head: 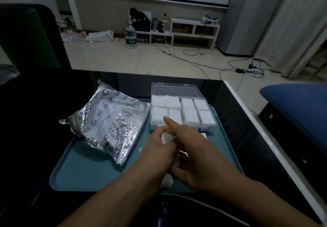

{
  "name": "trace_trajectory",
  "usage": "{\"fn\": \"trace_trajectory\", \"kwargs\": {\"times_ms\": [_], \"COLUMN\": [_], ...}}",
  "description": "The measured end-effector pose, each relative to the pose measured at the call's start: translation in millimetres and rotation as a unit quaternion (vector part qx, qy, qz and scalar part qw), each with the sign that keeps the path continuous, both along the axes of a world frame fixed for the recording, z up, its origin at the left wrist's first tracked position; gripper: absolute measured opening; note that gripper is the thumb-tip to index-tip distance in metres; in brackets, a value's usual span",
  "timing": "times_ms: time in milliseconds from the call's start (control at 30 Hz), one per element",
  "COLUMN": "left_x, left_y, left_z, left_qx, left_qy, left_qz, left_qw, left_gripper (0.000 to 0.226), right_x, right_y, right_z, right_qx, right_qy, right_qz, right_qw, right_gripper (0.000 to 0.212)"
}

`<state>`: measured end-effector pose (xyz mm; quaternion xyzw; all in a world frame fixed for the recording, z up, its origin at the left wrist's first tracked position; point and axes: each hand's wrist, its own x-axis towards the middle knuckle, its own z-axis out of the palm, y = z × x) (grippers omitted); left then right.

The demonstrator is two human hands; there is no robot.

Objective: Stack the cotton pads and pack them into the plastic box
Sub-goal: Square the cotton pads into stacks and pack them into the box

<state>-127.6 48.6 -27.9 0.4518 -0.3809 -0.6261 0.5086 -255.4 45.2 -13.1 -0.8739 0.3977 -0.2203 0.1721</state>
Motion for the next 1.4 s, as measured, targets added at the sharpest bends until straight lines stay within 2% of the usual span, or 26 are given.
{"fn": "trace_trajectory", "kwargs": {"times_ms": [133,433,667,867,967,1033,1133,1233,1267,1333,1400], "left_x": [0,-1,0,1,0,0,-1,-2,-2,-3,-3], "left_y": [1,3,-2,-1,1,1,-2,-1,0,3,6], "left_z": [2,7,2,-1,-1,-3,-8,-9,-10,-9,-7], "left_qx": [0.004,-0.010,-0.010,-0.012,-0.018,-0.016,-0.027,-0.072,-0.088,-0.112,-0.128], "left_qy": [-0.017,-0.012,-0.023,-0.046,-0.080,-0.100,-0.138,-0.159,-0.166,-0.184,-0.199], "left_qz": [0.000,-0.011,-0.006,-0.052,-0.039,-0.015,0.035,0.050,0.044,0.033,0.027], "left_qw": [1.000,1.000,1.000,0.998,0.996,0.995,0.989,0.983,0.981,0.976,0.971], "left_gripper": [0.019,0.027,0.022,0.022,0.022,0.021,0.017,0.018,0.021,0.027,0.030], "right_x": [0,-2,-7,-15,-14,-13,-13,-12,-10,-6,-3], "right_y": [1,0,-4,-5,-3,-2,-4,-11,-11,-8,-5], "right_z": [0,0,3,10,10,13,15,15,17,18,19], "right_qx": [-0.005,-0.007,-0.002,-0.006,0.001,0.044,0.136,0.193,0.213,0.240,0.255], "right_qy": [0.004,0.005,-0.007,0.036,0.061,0.035,-0.056,-0.166,-0.195,-0.222,-0.233], "right_qz": [0.020,0.007,-0.019,-0.055,-0.054,-0.068,-0.129,-0.186,-0.186,-0.182,-0.173], "right_qw": [1.000,1.000,1.000,0.998,0.997,0.996,0.981,0.949,0.939,0.927,0.923], "right_gripper": [0.095,0.094,0.093,0.096,0.093,0.089,0.068,0.024,0.015,0.035,0.041]}}
